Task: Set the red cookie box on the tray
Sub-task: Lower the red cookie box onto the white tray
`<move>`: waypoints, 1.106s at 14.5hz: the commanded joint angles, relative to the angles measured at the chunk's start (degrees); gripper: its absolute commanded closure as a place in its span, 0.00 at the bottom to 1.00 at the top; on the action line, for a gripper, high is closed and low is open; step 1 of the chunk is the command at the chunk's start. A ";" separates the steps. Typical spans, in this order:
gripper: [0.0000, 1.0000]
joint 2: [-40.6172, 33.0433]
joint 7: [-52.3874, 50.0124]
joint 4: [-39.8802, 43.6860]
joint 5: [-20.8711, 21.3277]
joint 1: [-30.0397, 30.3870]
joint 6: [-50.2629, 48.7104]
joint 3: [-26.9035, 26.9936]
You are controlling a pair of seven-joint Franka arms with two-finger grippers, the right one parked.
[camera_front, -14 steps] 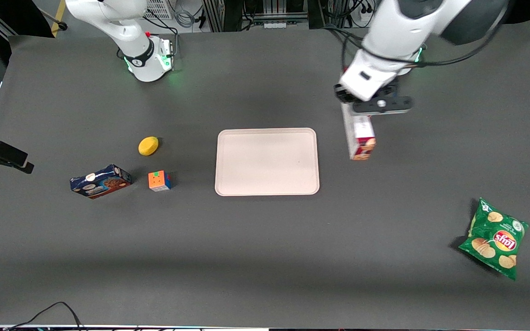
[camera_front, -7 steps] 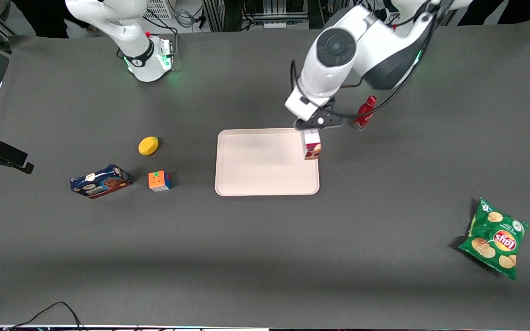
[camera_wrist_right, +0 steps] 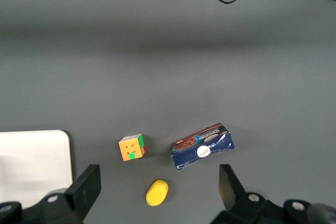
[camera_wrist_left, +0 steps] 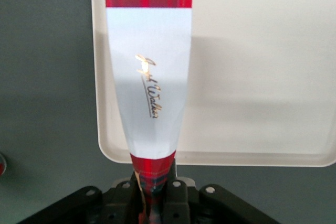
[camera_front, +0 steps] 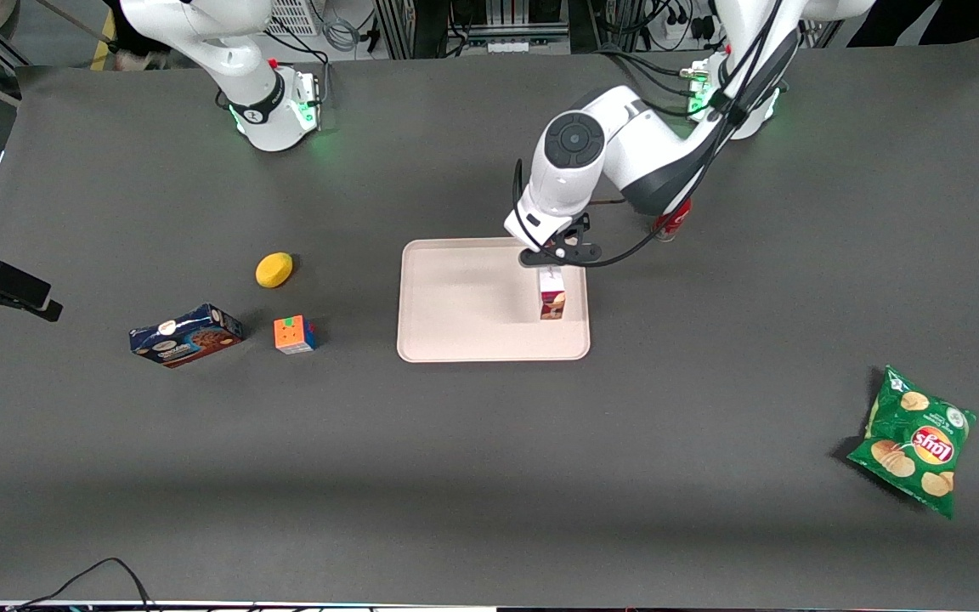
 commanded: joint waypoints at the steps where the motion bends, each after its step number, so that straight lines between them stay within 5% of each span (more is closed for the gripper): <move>1: 0.82 3.71 -5.33 0.14 6.22 -0.78 3.78 0.29; 4: 0.83 8.63 -9.14 0.57 14.49 -0.87 5.64 0.29; 16: 0.84 14.18 -8.88 4.52 17.93 -0.78 6.26 1.52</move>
